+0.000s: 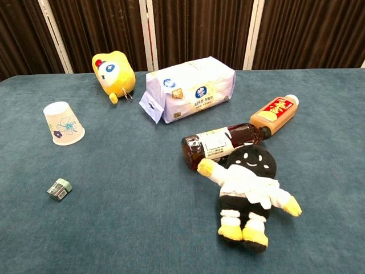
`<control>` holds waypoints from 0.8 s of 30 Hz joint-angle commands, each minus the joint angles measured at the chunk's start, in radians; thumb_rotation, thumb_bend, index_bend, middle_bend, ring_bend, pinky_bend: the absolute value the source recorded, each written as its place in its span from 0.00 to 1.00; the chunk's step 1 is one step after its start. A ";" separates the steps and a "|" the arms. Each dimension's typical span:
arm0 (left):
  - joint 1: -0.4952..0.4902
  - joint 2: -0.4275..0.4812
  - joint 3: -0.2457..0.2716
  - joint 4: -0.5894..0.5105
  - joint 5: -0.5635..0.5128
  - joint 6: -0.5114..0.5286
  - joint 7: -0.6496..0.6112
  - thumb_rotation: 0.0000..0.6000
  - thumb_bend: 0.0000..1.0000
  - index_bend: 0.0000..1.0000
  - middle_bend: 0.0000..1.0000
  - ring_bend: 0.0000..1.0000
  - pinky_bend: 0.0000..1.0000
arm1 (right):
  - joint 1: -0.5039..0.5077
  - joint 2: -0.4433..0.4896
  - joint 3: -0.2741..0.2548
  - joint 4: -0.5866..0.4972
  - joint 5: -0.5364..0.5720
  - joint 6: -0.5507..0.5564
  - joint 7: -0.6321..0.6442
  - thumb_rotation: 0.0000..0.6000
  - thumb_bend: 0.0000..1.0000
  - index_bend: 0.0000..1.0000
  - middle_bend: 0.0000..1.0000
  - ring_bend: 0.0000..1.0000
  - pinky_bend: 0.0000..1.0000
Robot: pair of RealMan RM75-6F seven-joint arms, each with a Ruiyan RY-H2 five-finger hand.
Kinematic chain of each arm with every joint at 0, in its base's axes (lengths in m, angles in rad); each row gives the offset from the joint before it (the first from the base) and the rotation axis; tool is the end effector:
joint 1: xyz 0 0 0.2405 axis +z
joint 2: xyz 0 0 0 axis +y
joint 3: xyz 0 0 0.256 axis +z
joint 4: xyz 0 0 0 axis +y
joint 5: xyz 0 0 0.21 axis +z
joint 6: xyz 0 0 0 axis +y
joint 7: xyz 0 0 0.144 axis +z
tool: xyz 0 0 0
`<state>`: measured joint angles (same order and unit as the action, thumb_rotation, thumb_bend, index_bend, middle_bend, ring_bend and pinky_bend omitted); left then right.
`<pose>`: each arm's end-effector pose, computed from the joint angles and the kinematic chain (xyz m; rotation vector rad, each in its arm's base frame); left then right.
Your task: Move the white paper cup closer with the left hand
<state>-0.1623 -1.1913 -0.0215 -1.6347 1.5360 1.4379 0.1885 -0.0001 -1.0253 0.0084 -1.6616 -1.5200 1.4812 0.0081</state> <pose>-0.2845 0.1961 0.1220 -1.5418 -0.8127 -0.8693 -0.3227 -0.1451 0.1773 1.3861 -0.9537 0.7971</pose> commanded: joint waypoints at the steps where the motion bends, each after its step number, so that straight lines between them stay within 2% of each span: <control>1: 0.000 0.000 0.000 0.000 0.002 0.001 0.000 1.00 0.00 0.00 0.00 0.00 0.02 | 0.000 0.000 0.000 0.000 0.000 0.001 0.001 1.00 0.22 0.00 0.00 0.00 0.01; 11: 0.001 0.000 0.003 0.003 0.008 0.004 -0.002 1.00 0.00 0.00 0.00 0.00 0.02 | -0.008 -0.016 0.014 0.011 -0.011 0.043 -0.005 1.00 0.22 0.00 0.00 0.00 0.01; 20: -0.004 0.002 0.001 0.005 -0.002 -0.010 -0.011 1.00 0.00 0.00 0.00 0.00 0.02 | -0.011 -0.035 0.033 0.008 0.024 0.050 -0.031 1.00 0.22 0.00 0.00 0.00 0.01; 24: -0.032 0.008 -0.023 -0.006 -0.004 -0.028 0.009 1.00 0.00 0.00 0.00 0.00 0.09 | -0.010 -0.032 0.031 0.010 0.028 0.040 -0.024 1.00 0.22 0.00 0.00 0.00 0.01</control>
<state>-0.1883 -1.1852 -0.0388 -1.6357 1.5340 1.4153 0.1921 -0.0103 -1.0581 0.0393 -1.6517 -1.4934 1.5233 -0.0180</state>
